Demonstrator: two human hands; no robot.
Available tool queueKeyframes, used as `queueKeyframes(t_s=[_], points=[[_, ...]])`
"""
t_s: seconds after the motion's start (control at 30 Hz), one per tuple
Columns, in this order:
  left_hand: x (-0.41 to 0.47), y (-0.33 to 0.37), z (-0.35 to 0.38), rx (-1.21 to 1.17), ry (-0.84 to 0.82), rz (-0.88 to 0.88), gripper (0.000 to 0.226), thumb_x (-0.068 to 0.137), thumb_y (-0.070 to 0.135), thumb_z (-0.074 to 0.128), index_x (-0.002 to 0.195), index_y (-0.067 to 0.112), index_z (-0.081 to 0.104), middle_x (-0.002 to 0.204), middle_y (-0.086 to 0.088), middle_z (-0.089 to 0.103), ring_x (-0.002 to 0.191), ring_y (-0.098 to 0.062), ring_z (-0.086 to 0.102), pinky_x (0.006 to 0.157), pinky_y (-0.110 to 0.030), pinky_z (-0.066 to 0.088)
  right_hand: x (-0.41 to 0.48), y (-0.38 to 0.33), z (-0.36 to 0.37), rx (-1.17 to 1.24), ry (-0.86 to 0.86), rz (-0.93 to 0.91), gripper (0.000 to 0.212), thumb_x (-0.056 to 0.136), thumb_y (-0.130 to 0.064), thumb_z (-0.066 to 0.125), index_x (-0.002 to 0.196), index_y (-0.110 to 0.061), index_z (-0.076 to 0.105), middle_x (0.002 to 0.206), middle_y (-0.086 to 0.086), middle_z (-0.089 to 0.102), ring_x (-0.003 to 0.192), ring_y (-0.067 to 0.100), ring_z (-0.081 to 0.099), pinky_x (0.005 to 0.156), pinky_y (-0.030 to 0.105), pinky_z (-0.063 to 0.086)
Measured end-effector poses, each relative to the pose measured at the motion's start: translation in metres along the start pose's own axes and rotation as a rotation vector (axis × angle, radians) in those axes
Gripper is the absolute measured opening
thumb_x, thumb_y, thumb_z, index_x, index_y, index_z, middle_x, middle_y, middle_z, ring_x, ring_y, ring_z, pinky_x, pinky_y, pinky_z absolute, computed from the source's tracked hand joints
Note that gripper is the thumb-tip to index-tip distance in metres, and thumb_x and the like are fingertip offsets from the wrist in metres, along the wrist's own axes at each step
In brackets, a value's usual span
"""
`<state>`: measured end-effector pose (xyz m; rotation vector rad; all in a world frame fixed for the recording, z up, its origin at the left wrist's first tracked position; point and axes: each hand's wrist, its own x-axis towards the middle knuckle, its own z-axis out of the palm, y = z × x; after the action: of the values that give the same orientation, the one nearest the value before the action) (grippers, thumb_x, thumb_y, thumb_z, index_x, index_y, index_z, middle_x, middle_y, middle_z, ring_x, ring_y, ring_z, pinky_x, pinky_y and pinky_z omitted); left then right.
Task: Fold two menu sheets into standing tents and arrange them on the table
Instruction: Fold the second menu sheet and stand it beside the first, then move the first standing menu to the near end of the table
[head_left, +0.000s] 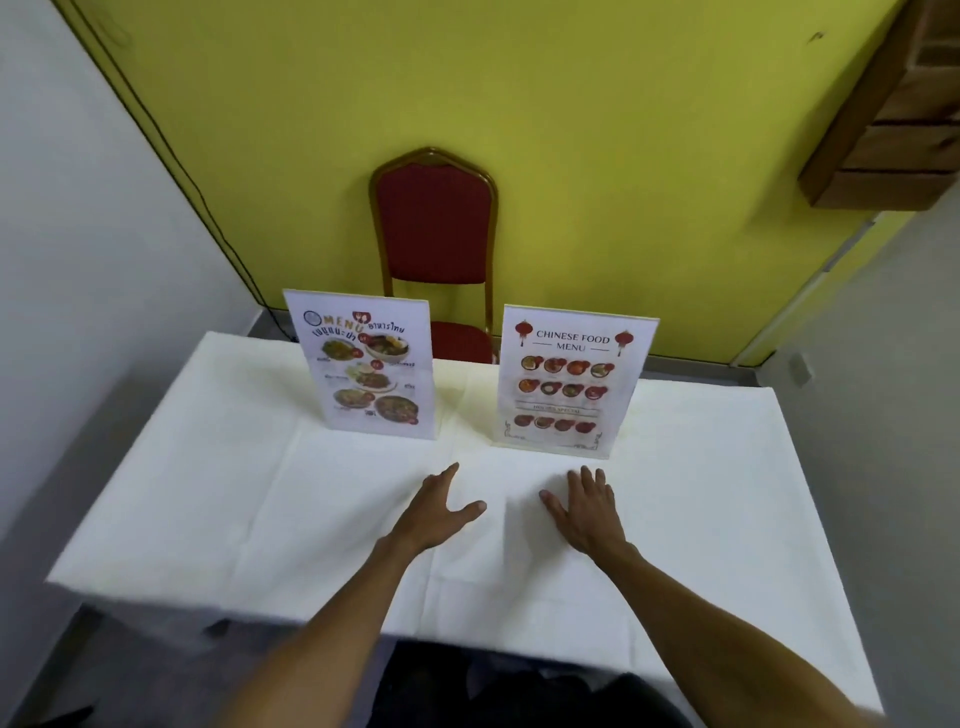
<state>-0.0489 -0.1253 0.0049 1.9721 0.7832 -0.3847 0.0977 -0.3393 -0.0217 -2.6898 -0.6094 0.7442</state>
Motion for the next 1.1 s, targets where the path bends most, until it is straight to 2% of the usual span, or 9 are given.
queueKeyframes(t_s=[0.1, 0.17, 0.4, 0.57, 0.7, 0.8, 0.9, 1.0, 1.1], points=[[-0.007, -0.016, -0.014, -0.011, 0.026, -0.021, 0.094, 0.081, 0.064, 0.062, 0.156, 0.031, 0.016, 0.164, -0.001, 0.018, 0.152, -0.016, 0.008, 0.118, -0.04, 0.018, -0.005, -0.036, 0.006, -0.002, -0.038, -0.044, 0.078, 0.089, -0.069, 0.025, 0.136, -0.009, 0.037, 0.148, 0.016, 0.036, 0.143, 0.04, 0.021, 0.115, 0.053, 0.024], [-0.01, -0.026, -0.028, -0.01, 0.035, -0.027, 0.093, 0.081, 0.064, 0.062, 0.156, 0.03, 0.016, 0.163, -0.001, 0.019, 0.151, -0.016, 0.011, 0.117, -0.039, 0.019, -0.007, -0.059, 0.011, 0.012, -0.058, -0.083, 0.072, 0.093, -0.062, 0.032, 0.141, -0.009, 0.033, 0.152, 0.015, 0.032, 0.145, 0.038, 0.018, 0.116, 0.052, 0.021], [-0.005, -0.079, -0.108, 0.001, 0.063, -0.023, 0.092, 0.08, 0.065, 0.062, 0.155, 0.031, 0.021, 0.161, 0.0, 0.025, 0.148, -0.019, 0.023, 0.116, -0.039, 0.026, 0.003, -0.146, 0.032, 0.044, -0.081, -0.095, 0.068, 0.095, -0.056, 0.037, 0.142, -0.006, 0.032, 0.148, 0.016, 0.039, 0.139, 0.037, 0.029, 0.112, 0.049, 0.03], [0.01, -0.12, -0.172, 0.003, 0.07, -0.016, 0.092, 0.079, 0.065, 0.064, 0.154, 0.03, 0.024, 0.16, 0.0, 0.029, 0.146, -0.02, 0.029, 0.116, -0.041, 0.031, 0.018, -0.201, 0.045, 0.157, -0.067, -0.017, 0.071, 0.096, -0.053, 0.039, 0.15, -0.008, 0.022, 0.154, 0.016, 0.032, 0.143, 0.036, 0.027, 0.115, 0.048, 0.026], [0.026, -0.14, -0.208, 0.009, 0.073, 0.008, 0.092, 0.081, 0.061, 0.066, 0.154, 0.026, 0.024, 0.159, -0.001, 0.031, 0.146, -0.02, 0.03, 0.116, -0.04, 0.03, 0.026, -0.234, 0.05, 0.21, -0.017, 0.002, 0.067, 0.097, -0.034, 0.048, 0.15, -0.006, 0.018, 0.152, 0.018, 0.035, 0.138, 0.038, 0.034, 0.112, 0.046, 0.031], [0.037, -0.146, -0.225, -0.019, 0.058, 0.013, 0.095, 0.081, 0.06, 0.067, 0.155, 0.025, 0.02, 0.16, -0.002, 0.029, 0.146, -0.022, 0.029, 0.116, -0.041, 0.031, 0.027, -0.254, 0.047, 0.315, 0.027, 0.015, 0.063, 0.094, -0.011, 0.051, 0.148, -0.004, 0.021, 0.149, 0.019, 0.042, 0.134, 0.04, 0.041, 0.111, 0.046, 0.034], [0.049, -0.148, -0.235, -0.058, 0.037, 0.022, 0.101, 0.08, 0.058, 0.069, 0.156, 0.025, 0.012, 0.163, -0.003, 0.02, 0.148, -0.024, 0.023, 0.117, -0.044, 0.029, 0.031, -0.267, 0.046, 0.411, 0.072, 0.069, 0.067, 0.088, 0.002, 0.05, 0.148, -0.005, 0.021, 0.143, 0.022, 0.048, 0.129, 0.043, 0.046, 0.104, 0.046, 0.041], [0.064, -0.144, -0.235, -0.096, 0.016, 0.039, 0.106, 0.08, 0.055, 0.071, 0.157, 0.025, 0.005, 0.165, -0.003, 0.013, 0.15, -0.026, 0.019, 0.118, -0.046, 0.028, 0.037, -0.274, 0.049, 0.47, 0.094, 0.115, 0.069, 0.085, 0.003, 0.049, 0.147, -0.007, 0.021, 0.137, 0.022, 0.053, 0.121, 0.043, 0.052, 0.098, 0.046, 0.046], [0.076, -0.137, -0.231, -0.124, 0.002, 0.059, 0.107, 0.079, 0.053, 0.073, 0.157, 0.026, 0.005, 0.165, -0.003, 0.014, 0.149, -0.026, 0.021, 0.117, -0.046, 0.03, 0.04, -0.279, 0.054, 0.534, 0.126, 0.13, 0.064, 0.088, -0.001, 0.051, 0.145, -0.008, 0.023, 0.138, 0.02, 0.053, 0.121, 0.043, 0.053, 0.1, 0.05, 0.045]])
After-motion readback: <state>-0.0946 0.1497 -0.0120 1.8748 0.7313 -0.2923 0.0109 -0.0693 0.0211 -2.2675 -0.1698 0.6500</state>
